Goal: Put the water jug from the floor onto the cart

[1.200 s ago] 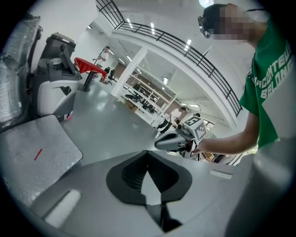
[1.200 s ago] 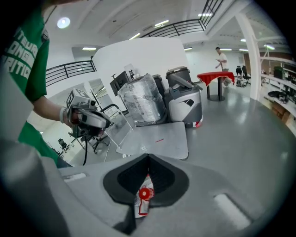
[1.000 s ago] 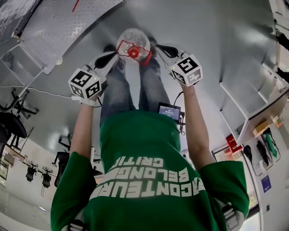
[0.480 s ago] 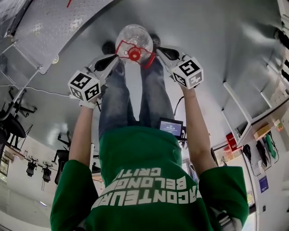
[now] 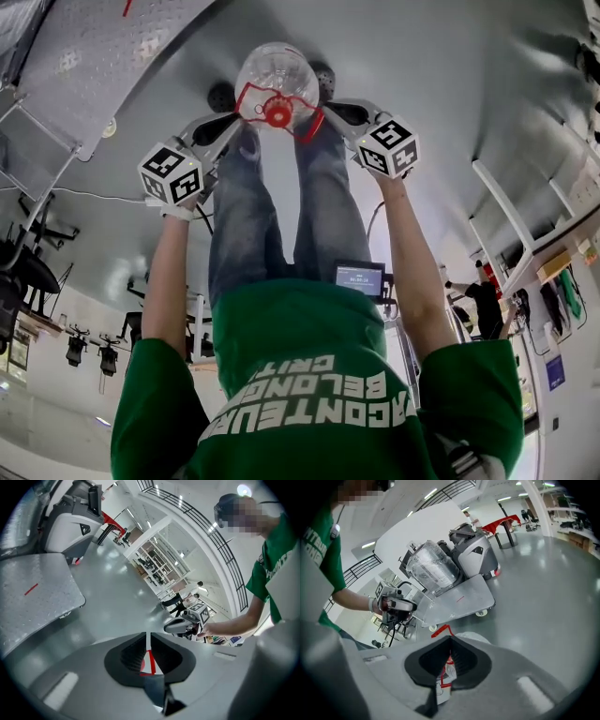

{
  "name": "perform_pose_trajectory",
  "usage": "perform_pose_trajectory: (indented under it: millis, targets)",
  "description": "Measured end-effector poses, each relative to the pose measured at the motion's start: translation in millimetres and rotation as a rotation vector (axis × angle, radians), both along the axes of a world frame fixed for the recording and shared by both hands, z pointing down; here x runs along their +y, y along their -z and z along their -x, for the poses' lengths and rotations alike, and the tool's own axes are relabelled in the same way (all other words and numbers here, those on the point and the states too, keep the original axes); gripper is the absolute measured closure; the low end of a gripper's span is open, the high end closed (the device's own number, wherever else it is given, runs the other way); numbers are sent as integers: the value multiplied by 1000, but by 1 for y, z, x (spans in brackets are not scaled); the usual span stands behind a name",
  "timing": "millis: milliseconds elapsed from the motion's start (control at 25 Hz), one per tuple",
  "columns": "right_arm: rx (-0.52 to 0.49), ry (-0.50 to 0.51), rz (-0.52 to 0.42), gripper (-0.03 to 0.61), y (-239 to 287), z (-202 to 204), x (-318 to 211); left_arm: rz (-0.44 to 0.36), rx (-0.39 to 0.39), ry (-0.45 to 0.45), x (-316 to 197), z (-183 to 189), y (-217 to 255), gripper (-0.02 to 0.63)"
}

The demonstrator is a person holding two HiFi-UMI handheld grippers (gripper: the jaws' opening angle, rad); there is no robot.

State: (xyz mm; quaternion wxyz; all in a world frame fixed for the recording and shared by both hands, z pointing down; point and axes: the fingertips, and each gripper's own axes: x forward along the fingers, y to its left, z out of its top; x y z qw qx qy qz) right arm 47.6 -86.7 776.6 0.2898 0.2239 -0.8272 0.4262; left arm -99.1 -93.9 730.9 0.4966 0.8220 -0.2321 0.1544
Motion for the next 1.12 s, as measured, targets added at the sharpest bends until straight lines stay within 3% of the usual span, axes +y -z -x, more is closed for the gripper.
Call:
perform_pose_trajectory:
  millis: [320,760,1120]
  targets:
    - [-30,-122,125,561,-35,-13,20,61,-1,21,-7,17,-46,537]
    - [-12,-170,286,459,-79,-24,60,169,-51,-28,2,19,-103,459]
    - [-3,-216,456,454,-114,-23,106,247,-93,-82,17,17,-134,431]
